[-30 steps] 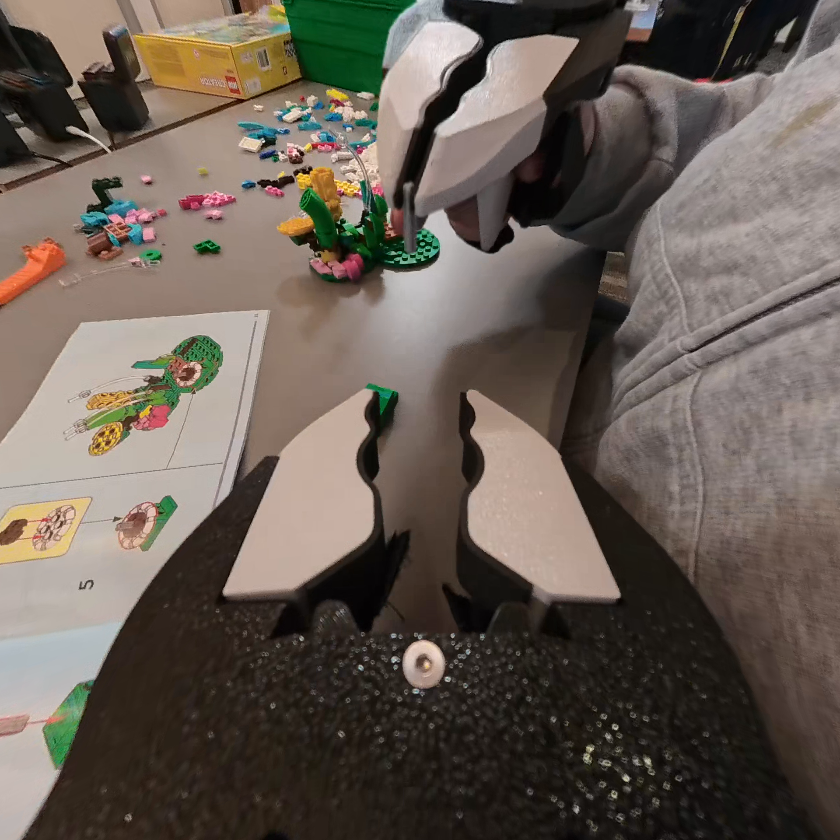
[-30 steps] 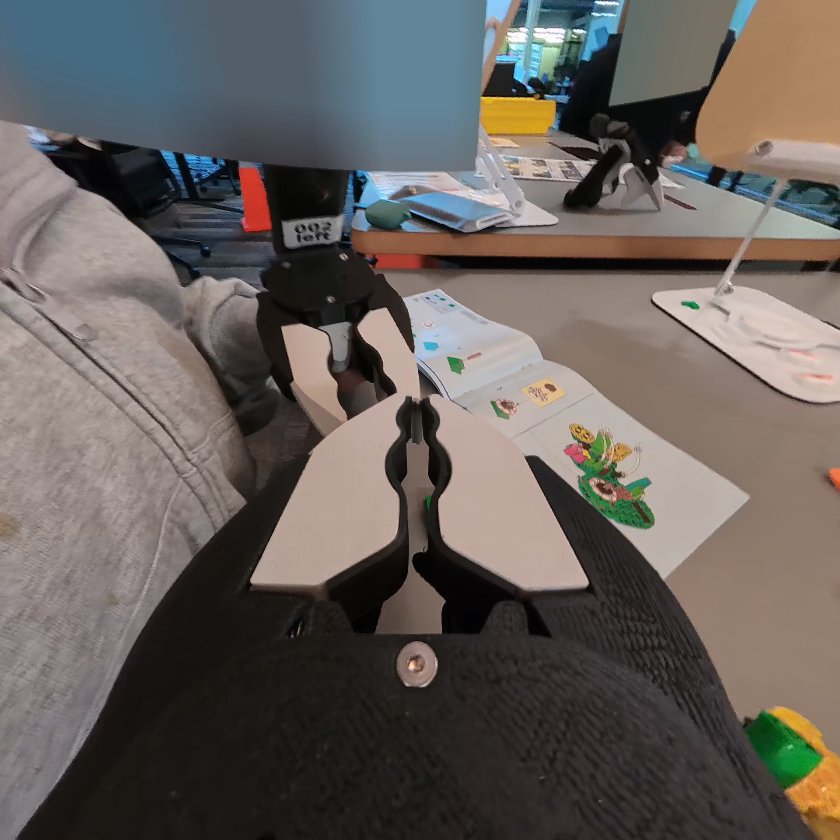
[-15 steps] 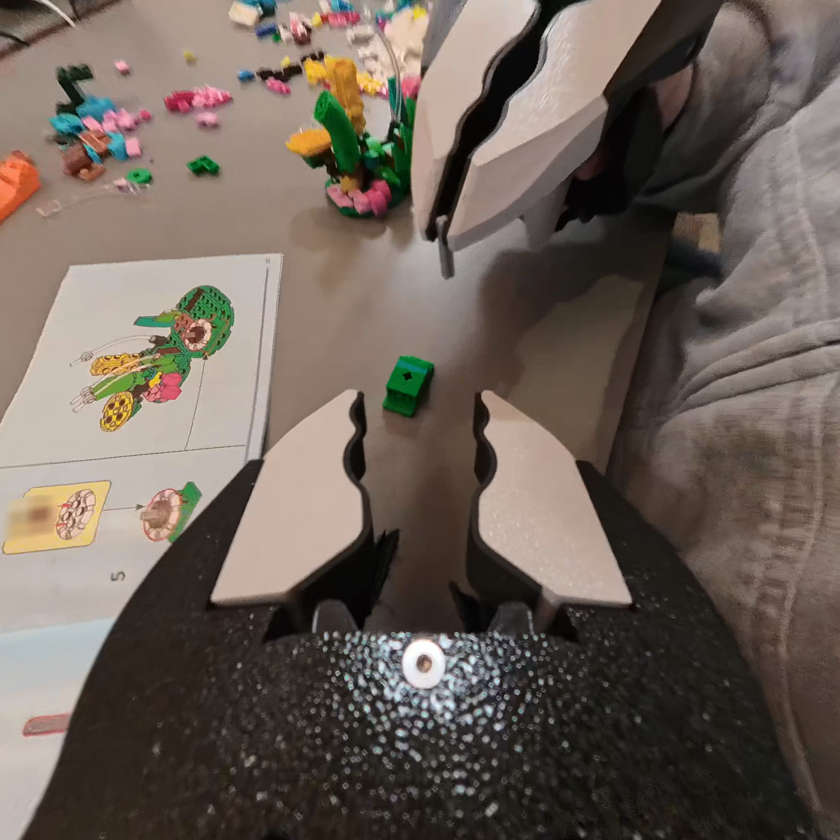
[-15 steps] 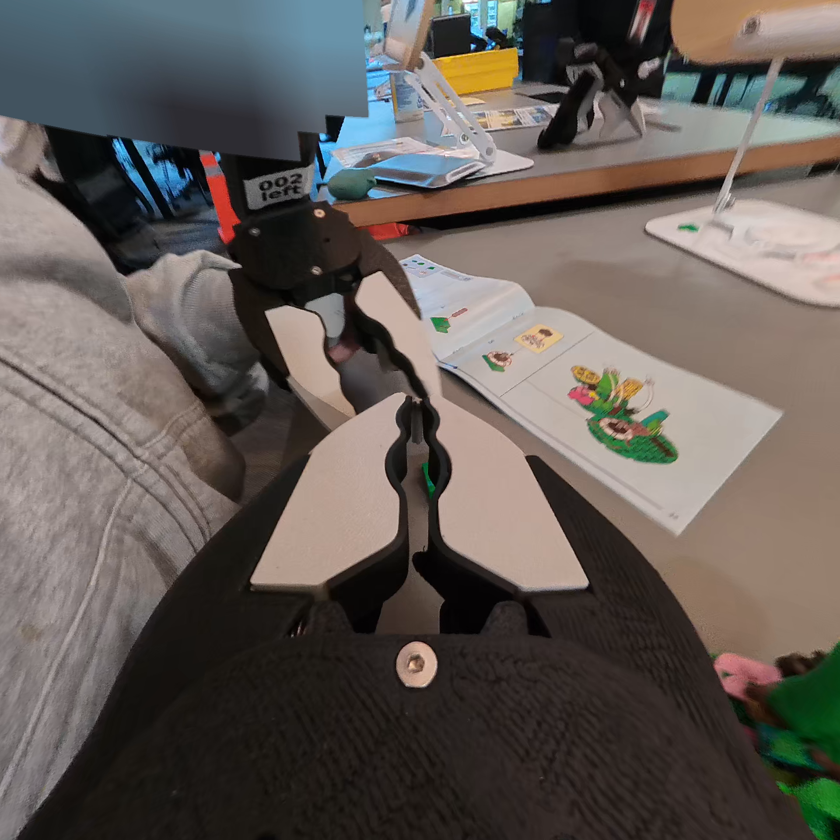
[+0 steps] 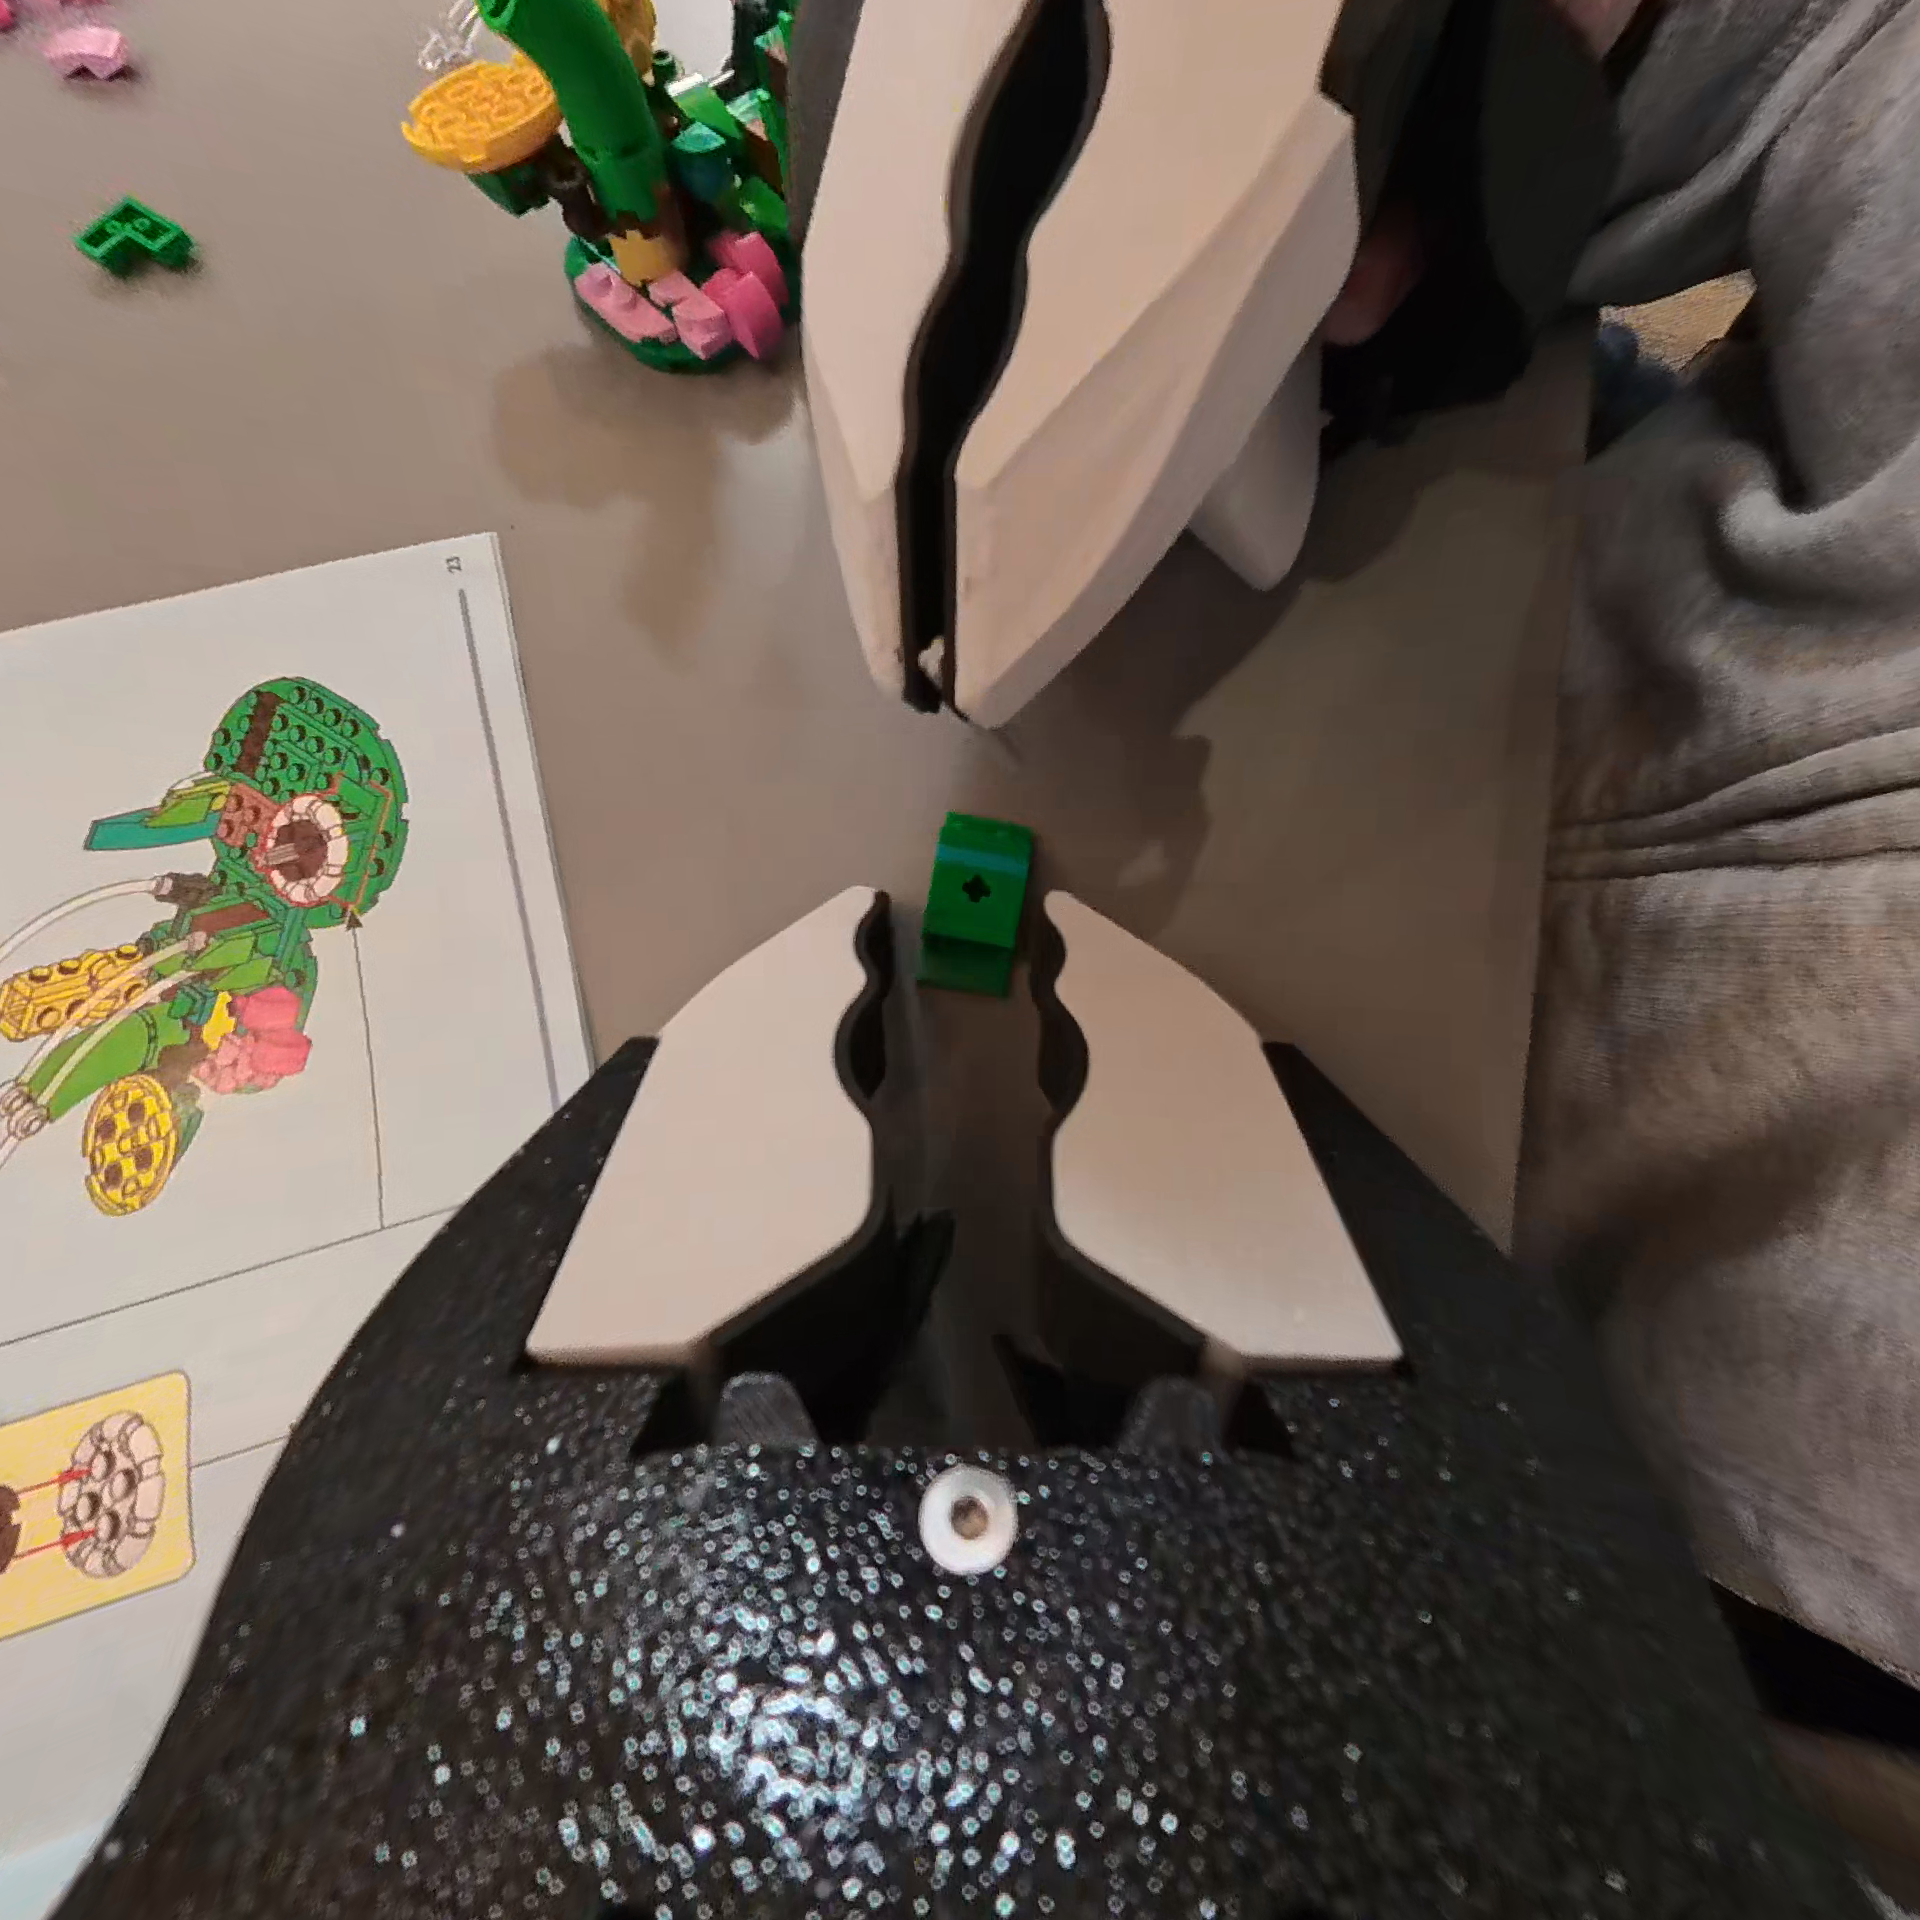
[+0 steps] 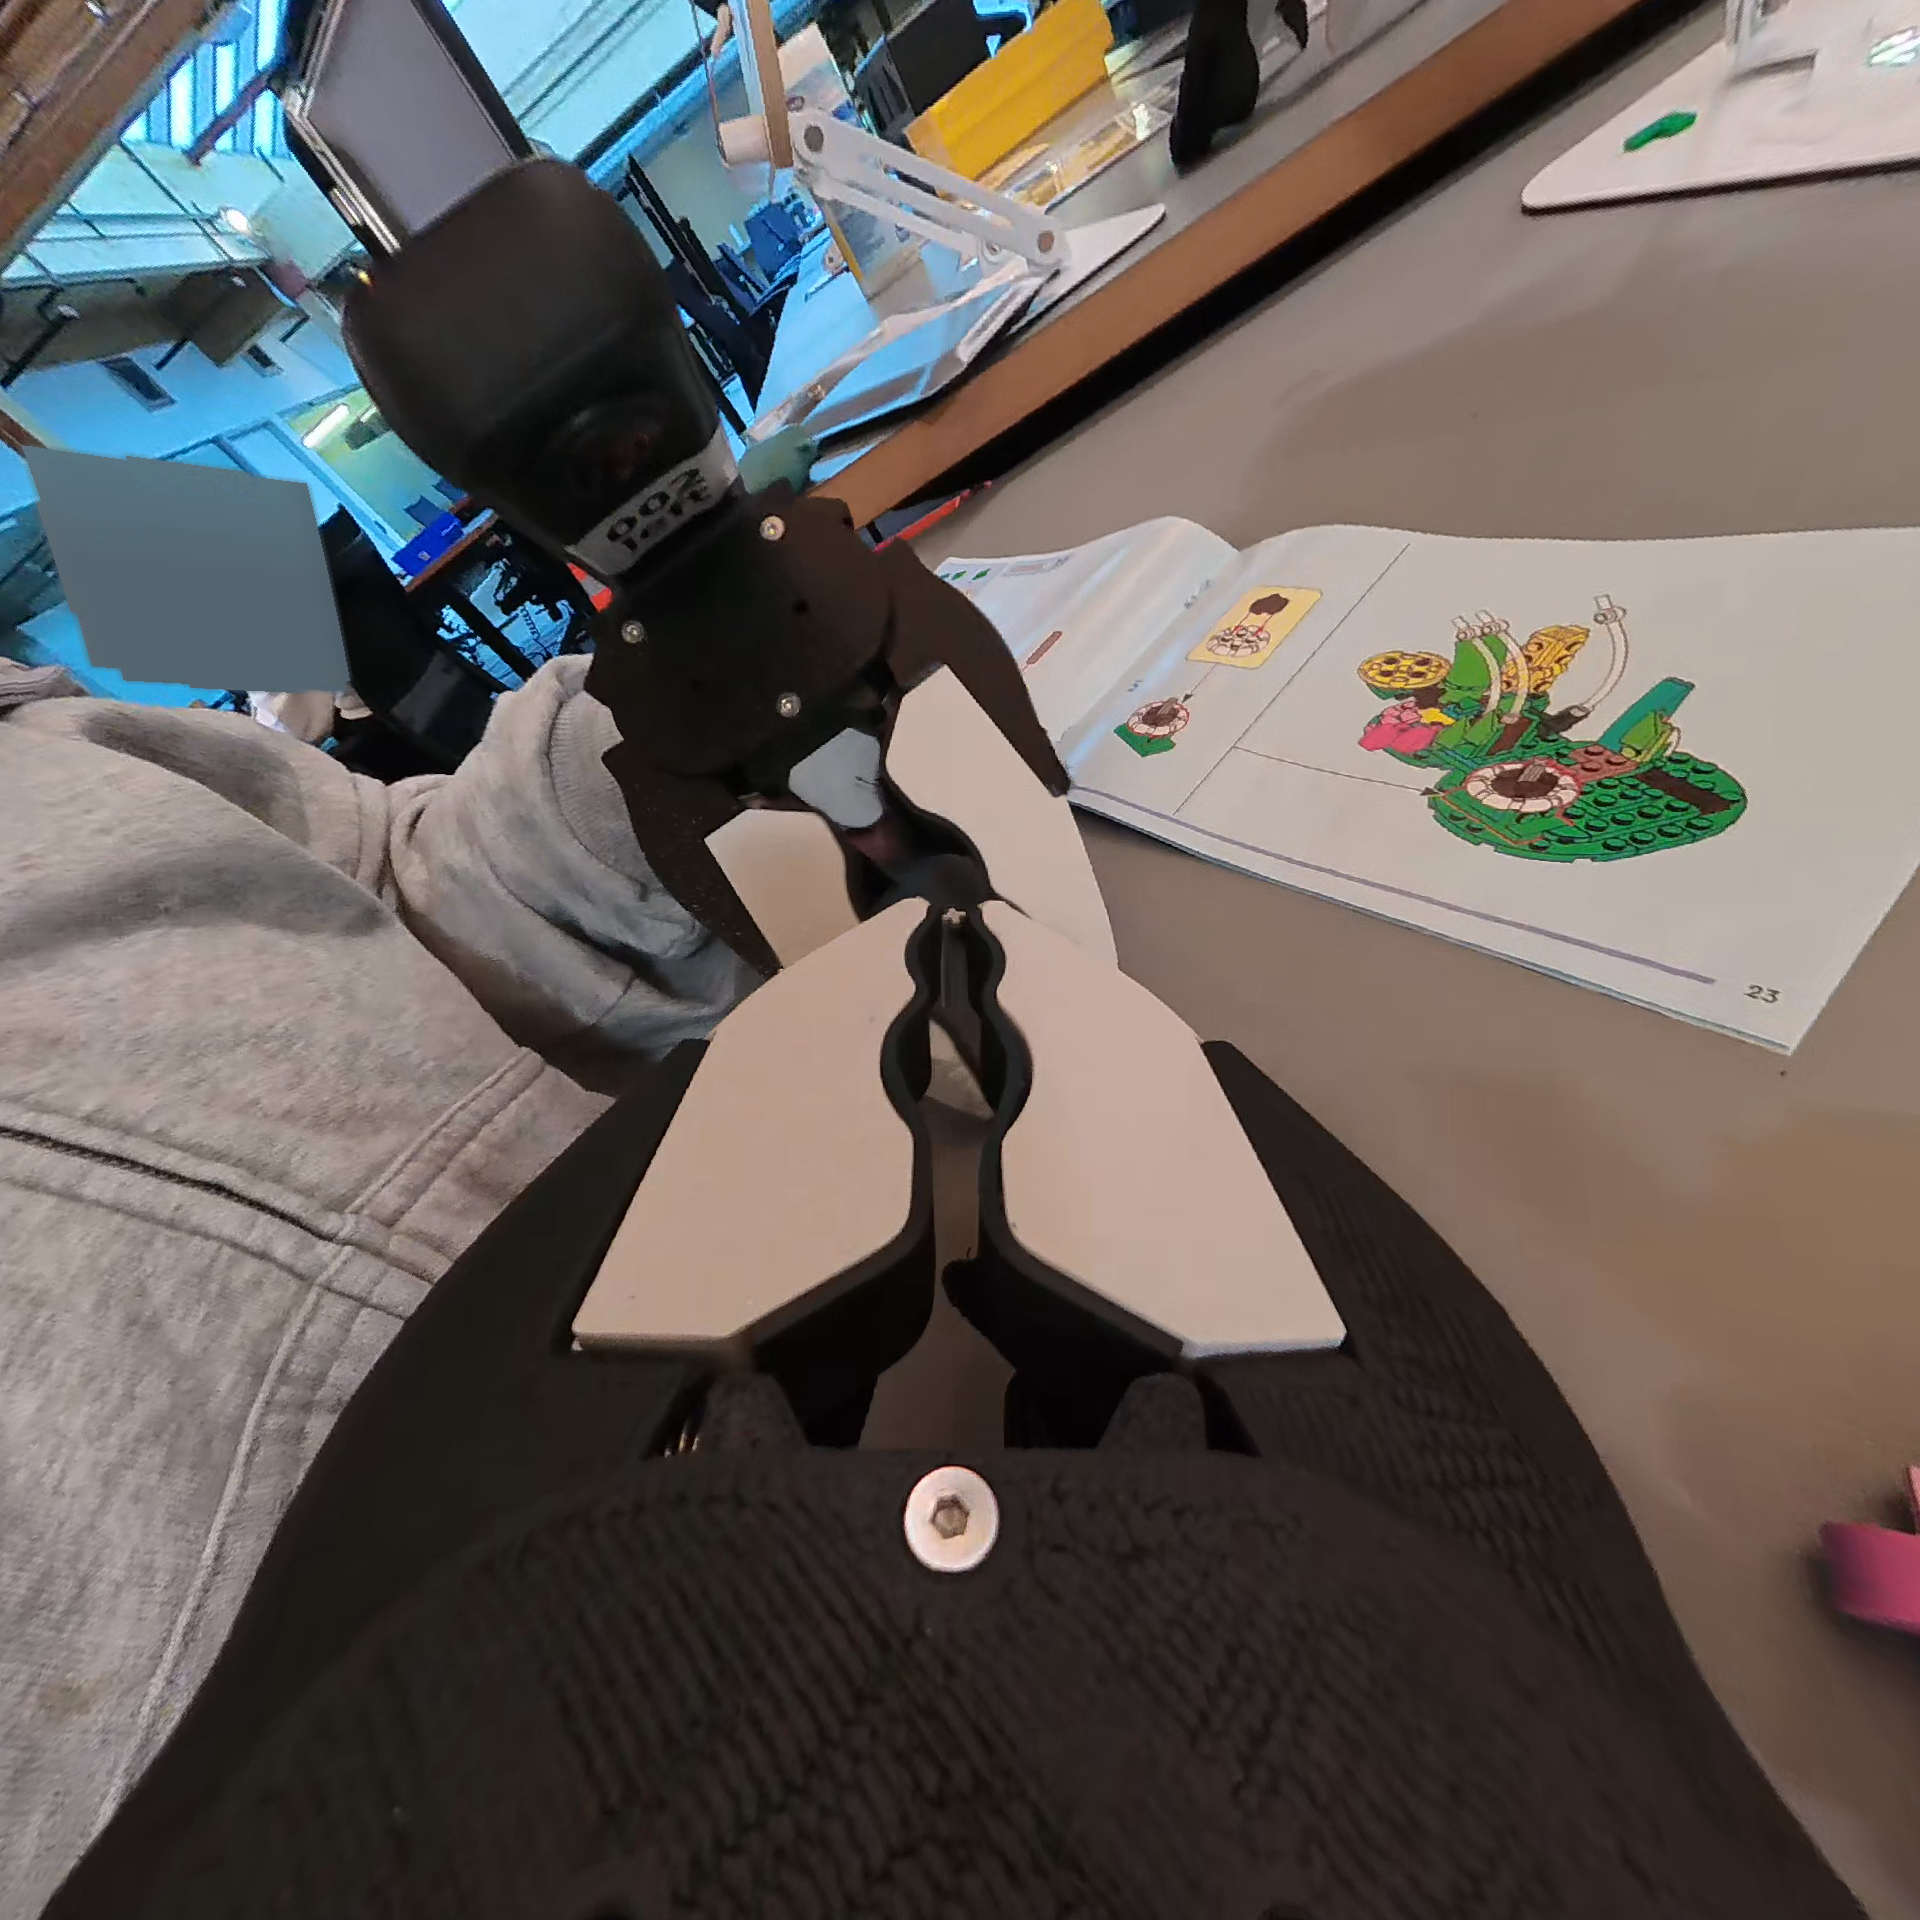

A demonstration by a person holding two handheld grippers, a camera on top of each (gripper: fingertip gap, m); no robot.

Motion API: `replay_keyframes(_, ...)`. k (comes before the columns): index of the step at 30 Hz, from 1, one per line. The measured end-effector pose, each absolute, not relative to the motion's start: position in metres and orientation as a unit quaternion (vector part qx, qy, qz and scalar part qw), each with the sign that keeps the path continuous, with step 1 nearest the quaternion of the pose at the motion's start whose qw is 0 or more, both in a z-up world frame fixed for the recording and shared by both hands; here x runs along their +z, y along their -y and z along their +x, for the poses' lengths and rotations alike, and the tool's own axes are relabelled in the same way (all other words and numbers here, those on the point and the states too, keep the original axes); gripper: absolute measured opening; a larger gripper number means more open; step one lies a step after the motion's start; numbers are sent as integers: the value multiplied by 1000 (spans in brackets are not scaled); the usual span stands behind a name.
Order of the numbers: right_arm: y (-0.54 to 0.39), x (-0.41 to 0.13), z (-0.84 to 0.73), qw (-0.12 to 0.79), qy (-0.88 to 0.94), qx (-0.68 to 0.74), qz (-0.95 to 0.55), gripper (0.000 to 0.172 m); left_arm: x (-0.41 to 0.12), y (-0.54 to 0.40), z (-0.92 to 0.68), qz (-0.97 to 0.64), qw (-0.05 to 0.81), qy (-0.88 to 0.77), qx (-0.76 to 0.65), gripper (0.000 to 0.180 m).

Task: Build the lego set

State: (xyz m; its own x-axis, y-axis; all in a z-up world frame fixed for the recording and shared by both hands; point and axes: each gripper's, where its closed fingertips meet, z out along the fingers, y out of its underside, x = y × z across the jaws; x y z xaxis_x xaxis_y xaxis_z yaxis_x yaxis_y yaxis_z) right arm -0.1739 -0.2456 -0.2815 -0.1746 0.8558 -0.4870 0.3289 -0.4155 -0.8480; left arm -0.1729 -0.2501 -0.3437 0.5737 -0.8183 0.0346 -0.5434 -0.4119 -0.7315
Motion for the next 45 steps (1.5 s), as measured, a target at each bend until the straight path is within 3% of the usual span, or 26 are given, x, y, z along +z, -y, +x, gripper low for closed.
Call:
replay_keyframes(1,245,-282,-175,225,493,585,-603,1,-344,249,-173,-816,349,-416,-200,23)
replay_keyframes(9,244,-284,-180,220,505,578,-602,1,-344,253,-173,-811,353,-414,-213,17)
replay_keyframes(20,248,-279,-190,214,528,577,-585,2,-312,254,-177,-816,364,-300,-334,17)
replay_keyframes(35,255,-275,-187,232,562,578,-544,2,-304,257,-177,-808,392,-346,-273,17)
replay_keyframes(45,268,-298,-173,252,683,478,-492,3,-329,266,-169,-812,360,-396,-233,17)
